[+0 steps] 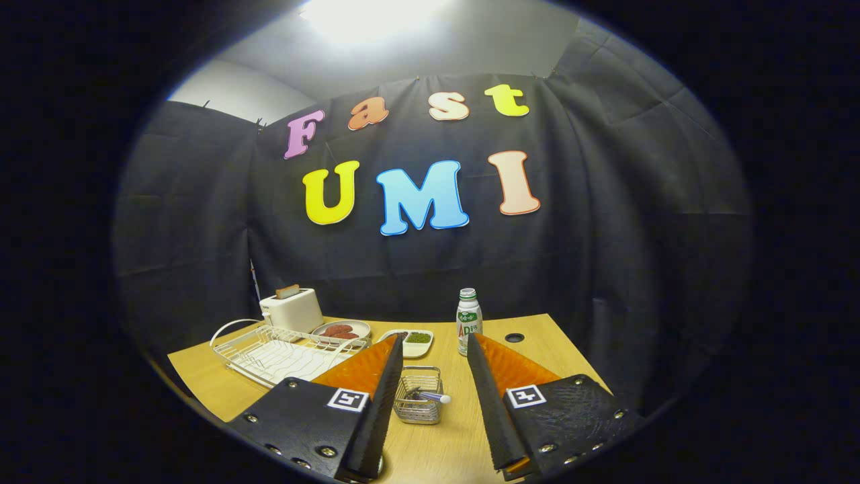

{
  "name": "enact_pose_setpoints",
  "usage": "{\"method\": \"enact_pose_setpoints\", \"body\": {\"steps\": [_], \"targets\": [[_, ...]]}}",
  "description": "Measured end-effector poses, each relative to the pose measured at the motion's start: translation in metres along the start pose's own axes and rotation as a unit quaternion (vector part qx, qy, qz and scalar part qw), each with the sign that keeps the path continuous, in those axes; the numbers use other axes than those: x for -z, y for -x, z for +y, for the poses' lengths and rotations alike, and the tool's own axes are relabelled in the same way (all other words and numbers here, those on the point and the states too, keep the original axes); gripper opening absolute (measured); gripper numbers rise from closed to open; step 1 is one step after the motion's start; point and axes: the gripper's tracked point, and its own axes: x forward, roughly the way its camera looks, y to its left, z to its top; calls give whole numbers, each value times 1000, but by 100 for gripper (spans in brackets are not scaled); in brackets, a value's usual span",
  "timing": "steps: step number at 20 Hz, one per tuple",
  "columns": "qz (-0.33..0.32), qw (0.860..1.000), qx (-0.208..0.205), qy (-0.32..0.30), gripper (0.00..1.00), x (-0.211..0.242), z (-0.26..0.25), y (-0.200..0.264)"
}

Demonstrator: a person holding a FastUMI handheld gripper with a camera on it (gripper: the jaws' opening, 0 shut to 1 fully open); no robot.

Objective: Take the plate from the dish rack, then take the spoon from the basket and place it into the plate.

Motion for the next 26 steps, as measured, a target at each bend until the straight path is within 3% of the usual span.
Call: {"method": "enact_pose_setpoints", "body": {"steps": [11, 17, 19, 22, 23, 26], "targets": [[23, 999, 36, -21, 60, 93, -20, -74], [33, 998, 23, -42, 57, 113, -8, -100], [32, 998, 16, -49, 33, 114, -6, -104], [37, 998, 4, -46, 33, 116, 1, -108], [48, 998, 1, -47, 17, 111, 3, -106], [55, 998, 6, -36, 11, 104, 5, -102]]}}
